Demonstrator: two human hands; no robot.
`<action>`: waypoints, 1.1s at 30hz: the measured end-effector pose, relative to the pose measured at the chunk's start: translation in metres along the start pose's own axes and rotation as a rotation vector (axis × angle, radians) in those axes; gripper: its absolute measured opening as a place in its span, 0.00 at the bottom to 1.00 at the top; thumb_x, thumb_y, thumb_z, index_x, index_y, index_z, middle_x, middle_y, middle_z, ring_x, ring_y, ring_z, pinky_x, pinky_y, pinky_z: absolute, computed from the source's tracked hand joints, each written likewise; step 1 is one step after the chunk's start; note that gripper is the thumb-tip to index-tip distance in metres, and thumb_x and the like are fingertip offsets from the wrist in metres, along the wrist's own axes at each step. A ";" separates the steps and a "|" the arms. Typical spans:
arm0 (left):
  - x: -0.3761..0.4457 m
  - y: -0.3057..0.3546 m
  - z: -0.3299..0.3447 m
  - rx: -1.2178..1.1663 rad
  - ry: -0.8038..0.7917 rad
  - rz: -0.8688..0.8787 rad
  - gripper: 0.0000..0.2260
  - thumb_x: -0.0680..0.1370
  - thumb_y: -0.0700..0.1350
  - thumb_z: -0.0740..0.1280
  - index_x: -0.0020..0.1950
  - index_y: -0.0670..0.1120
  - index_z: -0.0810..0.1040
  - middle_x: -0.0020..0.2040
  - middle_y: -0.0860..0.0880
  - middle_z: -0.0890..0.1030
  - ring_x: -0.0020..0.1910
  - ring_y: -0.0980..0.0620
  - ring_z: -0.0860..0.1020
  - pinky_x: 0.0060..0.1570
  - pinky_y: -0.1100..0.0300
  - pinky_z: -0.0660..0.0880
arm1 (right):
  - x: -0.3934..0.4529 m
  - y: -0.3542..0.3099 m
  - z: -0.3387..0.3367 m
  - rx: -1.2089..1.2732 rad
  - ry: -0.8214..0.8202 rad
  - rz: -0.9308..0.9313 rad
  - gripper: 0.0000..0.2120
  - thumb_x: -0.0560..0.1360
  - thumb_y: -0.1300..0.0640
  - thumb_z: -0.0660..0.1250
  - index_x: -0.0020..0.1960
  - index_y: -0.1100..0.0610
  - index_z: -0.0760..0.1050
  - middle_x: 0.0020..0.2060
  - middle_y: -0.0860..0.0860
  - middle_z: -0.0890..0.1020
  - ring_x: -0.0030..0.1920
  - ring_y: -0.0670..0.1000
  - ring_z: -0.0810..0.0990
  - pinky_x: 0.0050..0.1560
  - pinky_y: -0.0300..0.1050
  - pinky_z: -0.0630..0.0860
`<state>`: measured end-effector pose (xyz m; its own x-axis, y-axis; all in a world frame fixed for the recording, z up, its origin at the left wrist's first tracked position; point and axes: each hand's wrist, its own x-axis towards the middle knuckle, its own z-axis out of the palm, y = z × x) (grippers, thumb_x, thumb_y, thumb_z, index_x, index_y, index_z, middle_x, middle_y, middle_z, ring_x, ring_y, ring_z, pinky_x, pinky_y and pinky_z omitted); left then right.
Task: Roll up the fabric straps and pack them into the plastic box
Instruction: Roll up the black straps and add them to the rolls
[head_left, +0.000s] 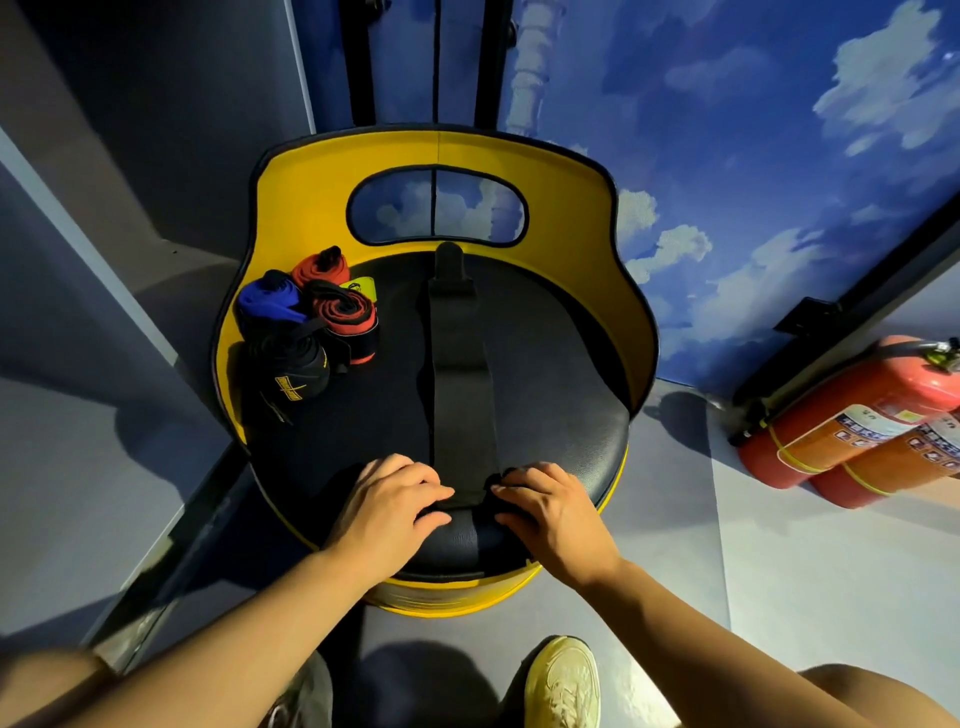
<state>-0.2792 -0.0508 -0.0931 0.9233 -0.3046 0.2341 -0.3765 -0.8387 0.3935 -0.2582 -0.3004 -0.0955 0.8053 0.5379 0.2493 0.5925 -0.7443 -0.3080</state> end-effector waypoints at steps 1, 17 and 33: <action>0.000 0.000 0.001 -0.021 0.011 -0.030 0.13 0.69 0.50 0.80 0.53 0.52 0.87 0.47 0.57 0.83 0.49 0.52 0.78 0.50 0.52 0.77 | 0.002 -0.001 0.001 0.016 0.016 0.013 0.16 0.79 0.47 0.63 0.59 0.52 0.84 0.53 0.47 0.83 0.51 0.52 0.79 0.49 0.48 0.79; 0.021 0.007 0.005 -0.236 0.053 -0.496 0.03 0.76 0.52 0.72 0.47 0.55 0.85 0.40 0.60 0.80 0.49 0.53 0.75 0.51 0.54 0.73 | 0.022 -0.008 0.014 0.179 0.121 0.405 0.13 0.77 0.46 0.68 0.52 0.53 0.86 0.45 0.48 0.80 0.47 0.54 0.76 0.48 0.48 0.75; 0.013 -0.002 0.005 -0.153 0.069 -0.212 0.13 0.70 0.47 0.80 0.53 0.49 0.87 0.48 0.56 0.83 0.47 0.52 0.77 0.49 0.56 0.75 | 0.015 0.005 0.020 0.061 0.076 0.187 0.19 0.78 0.44 0.65 0.64 0.52 0.81 0.51 0.48 0.80 0.49 0.52 0.76 0.48 0.48 0.76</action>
<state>-0.2662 -0.0556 -0.0949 0.9772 -0.0940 0.1902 -0.1876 -0.8010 0.5684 -0.2431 -0.2880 -0.1118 0.8991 0.3595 0.2499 0.4346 -0.8021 -0.4096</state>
